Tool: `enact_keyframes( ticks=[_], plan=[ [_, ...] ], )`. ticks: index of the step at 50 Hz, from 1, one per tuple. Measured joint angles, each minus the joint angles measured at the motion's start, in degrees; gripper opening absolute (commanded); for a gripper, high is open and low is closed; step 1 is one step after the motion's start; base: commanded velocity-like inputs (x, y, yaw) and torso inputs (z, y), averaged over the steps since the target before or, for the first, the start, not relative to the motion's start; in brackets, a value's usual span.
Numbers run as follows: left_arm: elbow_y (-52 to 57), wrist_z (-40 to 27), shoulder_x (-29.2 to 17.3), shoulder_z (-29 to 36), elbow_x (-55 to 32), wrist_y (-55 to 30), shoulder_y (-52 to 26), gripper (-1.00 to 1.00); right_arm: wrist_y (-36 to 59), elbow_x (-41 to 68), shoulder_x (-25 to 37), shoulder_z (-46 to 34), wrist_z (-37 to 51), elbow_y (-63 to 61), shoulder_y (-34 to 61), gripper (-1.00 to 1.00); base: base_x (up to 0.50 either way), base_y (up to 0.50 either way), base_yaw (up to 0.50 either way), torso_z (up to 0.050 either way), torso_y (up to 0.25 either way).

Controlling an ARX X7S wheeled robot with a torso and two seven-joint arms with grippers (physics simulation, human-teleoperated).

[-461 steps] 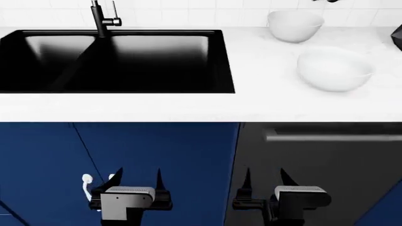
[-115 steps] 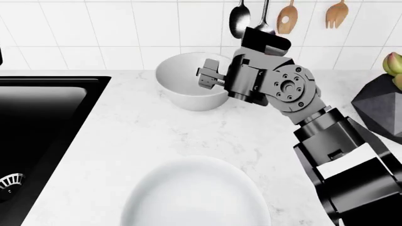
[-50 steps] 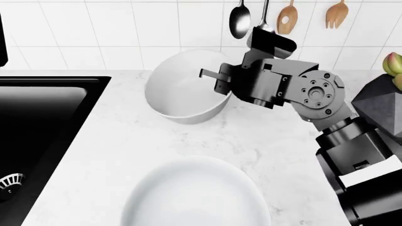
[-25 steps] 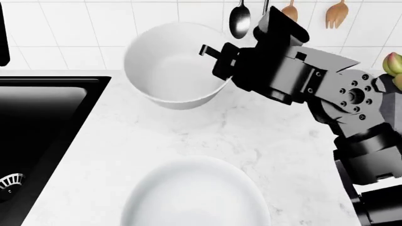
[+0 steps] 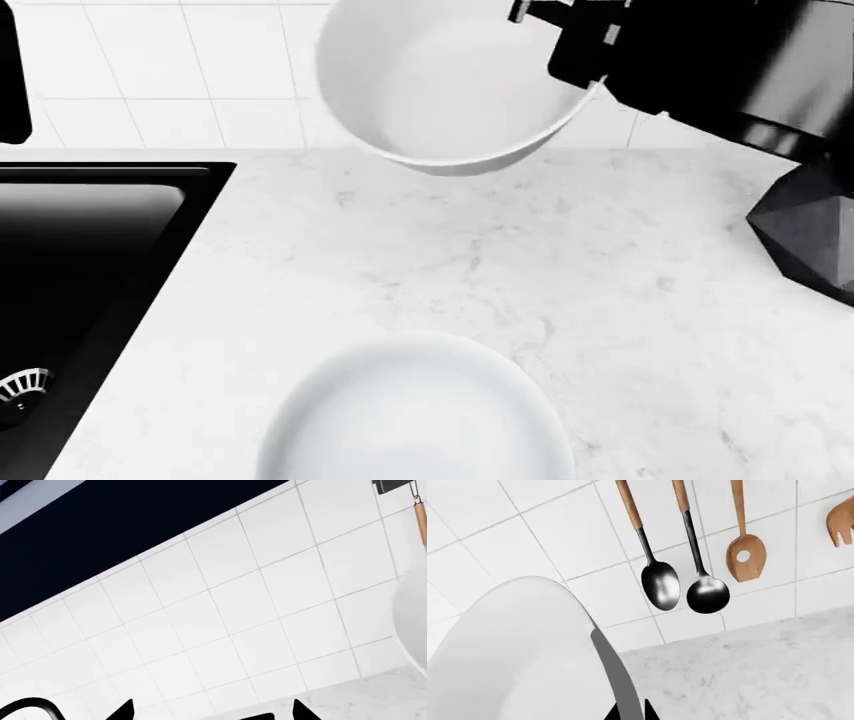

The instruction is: Stack the bowls in the sink.

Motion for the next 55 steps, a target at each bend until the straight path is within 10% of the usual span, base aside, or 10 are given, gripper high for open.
enact_keyframes(
  ticks=[55],
  plan=[
    [4.5, 7.5, 6.4, 0.4, -18.3, 18.8, 11.6, 1.00, -1.1, 14.0, 17.2, -18.1, 13.8, -6.3, 25.0, -1.00, 0.00, 0.00, 0.00, 0.000, 0.000]
  ],
)
